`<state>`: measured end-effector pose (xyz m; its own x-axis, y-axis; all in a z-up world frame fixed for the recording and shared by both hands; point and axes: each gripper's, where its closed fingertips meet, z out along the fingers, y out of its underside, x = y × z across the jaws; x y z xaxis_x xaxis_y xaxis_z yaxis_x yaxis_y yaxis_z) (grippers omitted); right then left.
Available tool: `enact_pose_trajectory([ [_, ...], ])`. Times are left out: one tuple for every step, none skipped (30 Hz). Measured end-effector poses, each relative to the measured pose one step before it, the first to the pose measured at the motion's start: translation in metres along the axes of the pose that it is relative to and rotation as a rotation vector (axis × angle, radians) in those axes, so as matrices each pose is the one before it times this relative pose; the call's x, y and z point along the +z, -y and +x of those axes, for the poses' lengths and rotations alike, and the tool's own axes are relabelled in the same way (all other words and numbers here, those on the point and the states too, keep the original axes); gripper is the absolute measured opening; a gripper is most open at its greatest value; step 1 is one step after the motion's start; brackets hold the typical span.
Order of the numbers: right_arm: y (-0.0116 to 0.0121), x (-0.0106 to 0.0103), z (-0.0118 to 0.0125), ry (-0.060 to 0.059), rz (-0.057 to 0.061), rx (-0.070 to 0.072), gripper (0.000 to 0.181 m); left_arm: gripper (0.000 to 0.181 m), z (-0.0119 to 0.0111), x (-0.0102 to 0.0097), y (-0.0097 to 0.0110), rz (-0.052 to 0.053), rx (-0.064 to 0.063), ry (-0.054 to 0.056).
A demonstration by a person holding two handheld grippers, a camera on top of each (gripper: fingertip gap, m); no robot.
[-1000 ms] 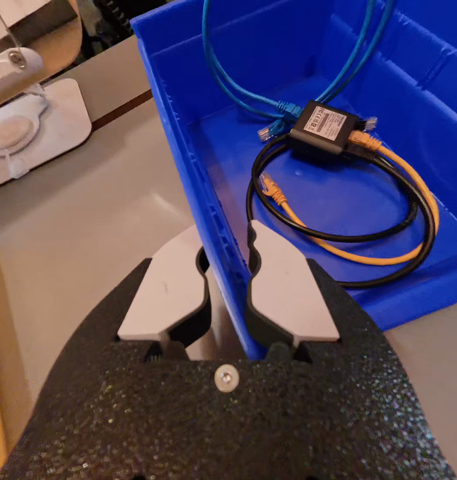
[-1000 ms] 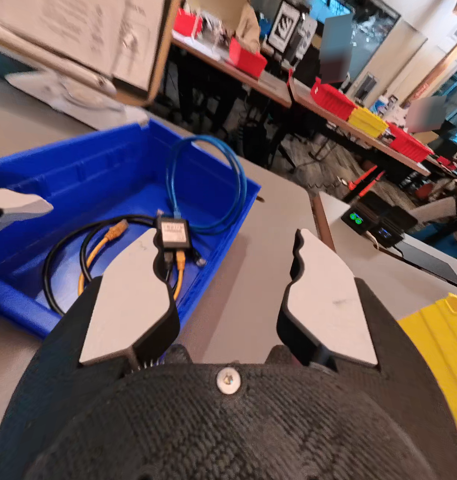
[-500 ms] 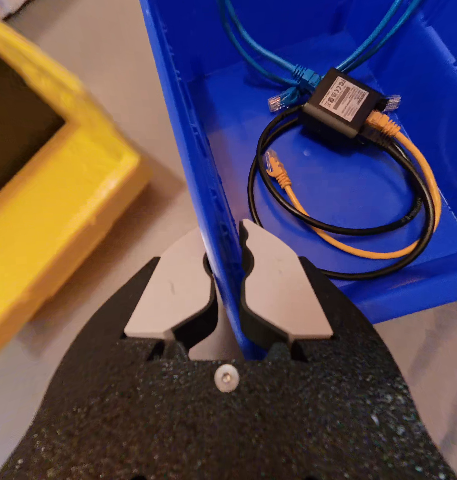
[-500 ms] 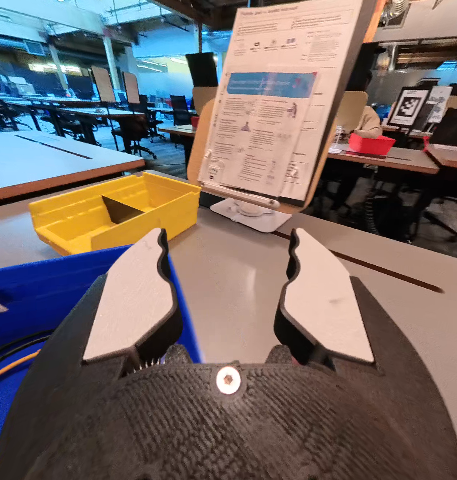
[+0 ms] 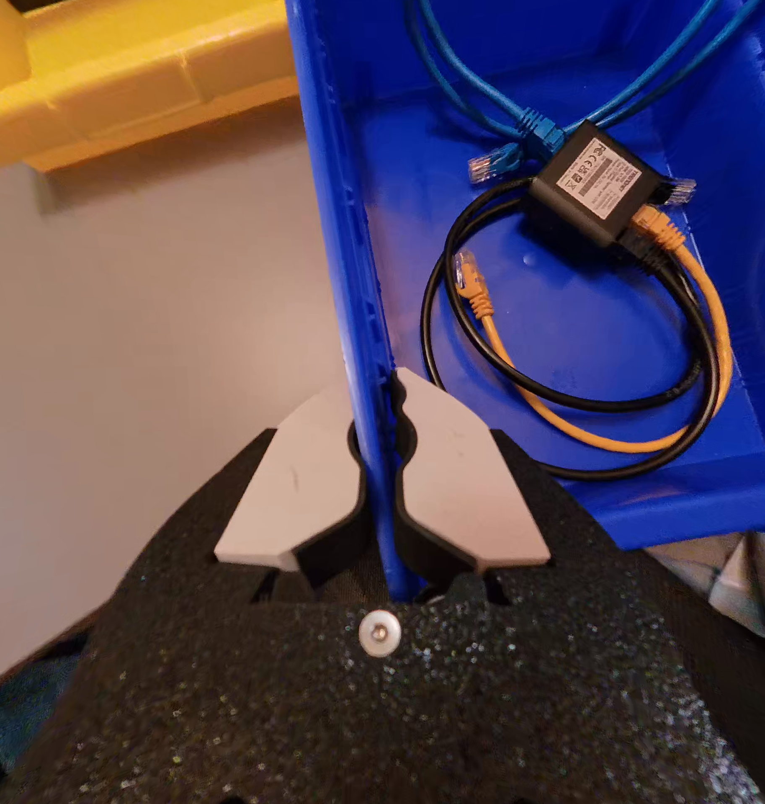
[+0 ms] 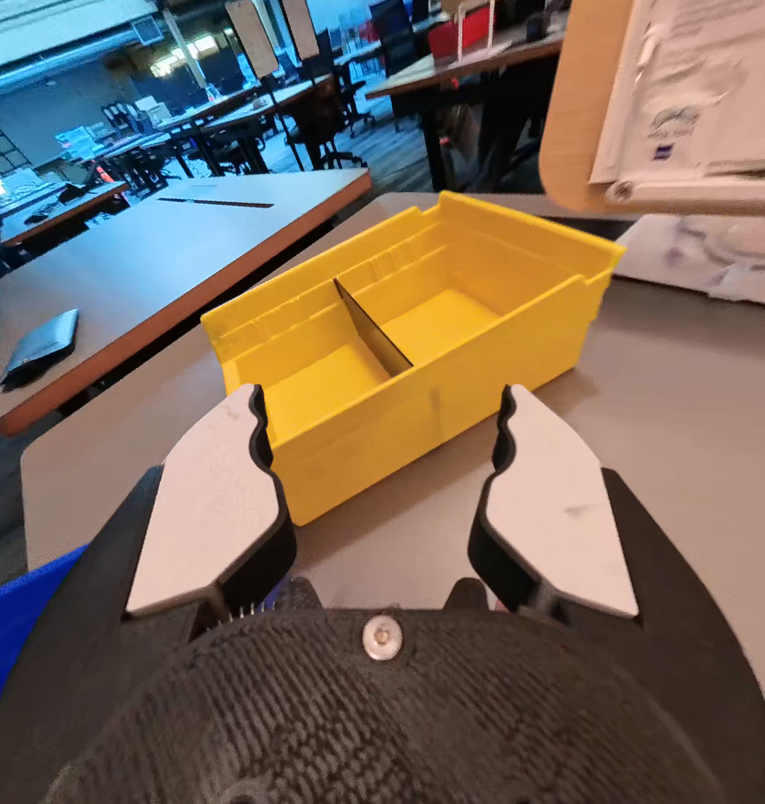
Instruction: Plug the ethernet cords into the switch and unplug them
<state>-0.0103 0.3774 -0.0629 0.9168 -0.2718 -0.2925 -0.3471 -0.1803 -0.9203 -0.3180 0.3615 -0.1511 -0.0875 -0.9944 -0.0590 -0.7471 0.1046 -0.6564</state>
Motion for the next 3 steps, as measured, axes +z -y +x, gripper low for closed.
enact_pose_trajectory([
  [-0.00353,0.01005,-0.00377,-0.0007,-0.0227,0.0202,0.103,0.005,-0.00159,-0.00673,-0.00678,-0.0043,-0.0098,0.0110],
  [-0.00423,0.00957,-0.00469,0.0111,-0.0263,0.0179,0.105,0.006,-0.00273,-0.00674,-0.00726,-0.0042,-0.0169,0.0130],
  [-0.00398,0.00833,-0.00286,0.0103,-0.0258,0.0137,0.103,0.007,-0.00338,-0.00698,-0.00755,-0.0048,-0.0212,0.0128],
])
